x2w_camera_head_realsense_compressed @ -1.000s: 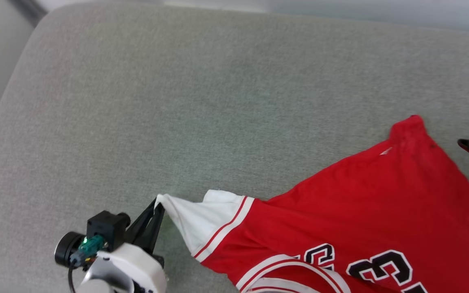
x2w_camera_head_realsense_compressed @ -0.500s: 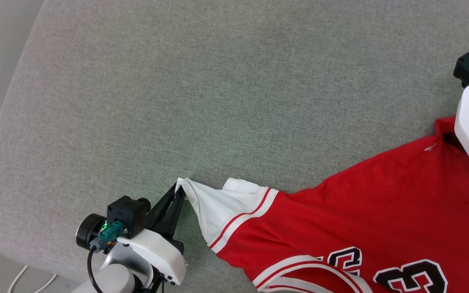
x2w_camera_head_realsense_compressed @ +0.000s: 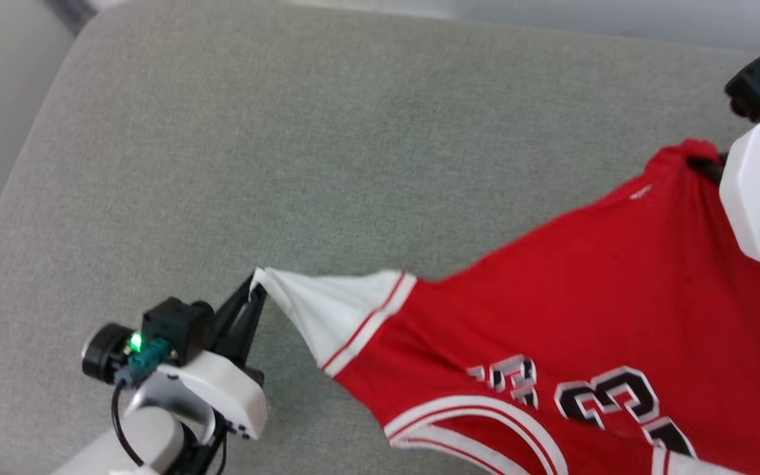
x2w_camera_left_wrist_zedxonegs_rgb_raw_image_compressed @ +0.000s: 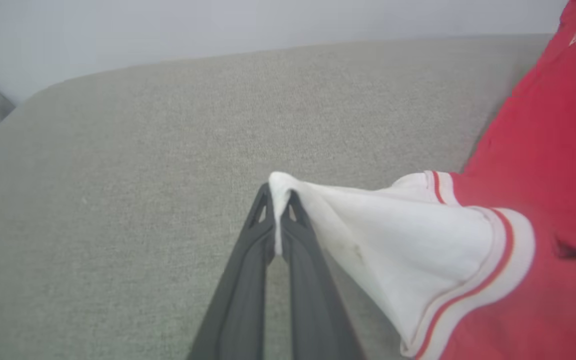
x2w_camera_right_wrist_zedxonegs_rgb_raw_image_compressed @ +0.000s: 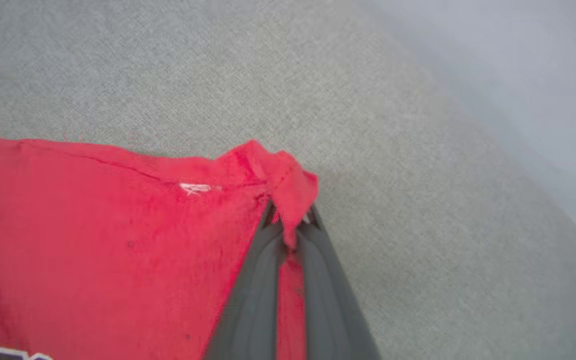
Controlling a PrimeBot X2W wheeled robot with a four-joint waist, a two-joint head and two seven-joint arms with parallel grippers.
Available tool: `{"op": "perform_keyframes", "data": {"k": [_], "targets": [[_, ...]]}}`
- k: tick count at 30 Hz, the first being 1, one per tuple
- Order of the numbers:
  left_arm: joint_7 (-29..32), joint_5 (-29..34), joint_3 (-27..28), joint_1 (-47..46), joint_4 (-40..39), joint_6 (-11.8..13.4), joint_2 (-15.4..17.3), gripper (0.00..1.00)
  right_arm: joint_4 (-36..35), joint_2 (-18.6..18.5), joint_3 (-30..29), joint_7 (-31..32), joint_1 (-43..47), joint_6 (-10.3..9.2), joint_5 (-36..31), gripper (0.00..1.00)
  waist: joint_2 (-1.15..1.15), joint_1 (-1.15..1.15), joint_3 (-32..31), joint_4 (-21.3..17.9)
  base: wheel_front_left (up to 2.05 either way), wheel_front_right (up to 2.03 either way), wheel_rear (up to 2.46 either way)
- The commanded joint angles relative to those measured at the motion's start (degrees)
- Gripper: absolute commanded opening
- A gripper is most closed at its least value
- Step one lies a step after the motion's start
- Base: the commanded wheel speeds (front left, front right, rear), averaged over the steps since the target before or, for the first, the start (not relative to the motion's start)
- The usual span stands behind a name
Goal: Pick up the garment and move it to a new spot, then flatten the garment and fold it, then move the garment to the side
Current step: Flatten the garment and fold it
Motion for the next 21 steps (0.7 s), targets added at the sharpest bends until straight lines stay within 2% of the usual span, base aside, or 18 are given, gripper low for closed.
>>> {"op": "perform_keyframes", "data": {"k": [1, 6, 11, 15, 21], "targets": [[0.51, 0.60, 0.57, -1.98, -0.97, 0.24, 0.99, 0.00, -0.98, -0.75, -0.51, -2.09, -1.03, -0.03, 0.49, 0.00, 0.00, 0.00, -2.97, -2.07, 0.00, 0.00, 0.00], [2.87, 2.01, 2.69, -8.47, -3.78, -0.35, 3.61, 0.00, -3.51, -1.74, -2.91, -7.44, -2.96, -0.04, 0.69, 0.00, 0.00, 0.00, -4.78, -4.02, 0.00, 0.00, 0.00], [6.03, 3.51, 5.23, -19.01, -5.13, -2.03, 4.85, 0.00, -4.94, -0.77, -6.28, -9.80, -6.97, -0.03, -1.50, 0.00, 0.00, 0.00, -3.58, -5.81, 0.00, 0.00, 0.00], [8.63, 4.89, 7.29, -28.89, -4.12, -3.61, 5.29, 0.00, -4.75, 1.34, -9.54, -11.32, -12.24, -0.03, -5.50, 0.00, 0.00, 0.00, -0.94, -6.98, 0.00, 0.00, 0.00], [12.49, 6.46, 8.79, -44.70, -0.96, -7.34, 3.73, 0.00, -1.39, 6.87, -14.17, -13.05, -22.22, -0.03, -13.27, 0.00, 0.00, 0.00, 3.77, -7.74, 0.00, 0.00, 0.00]]}}
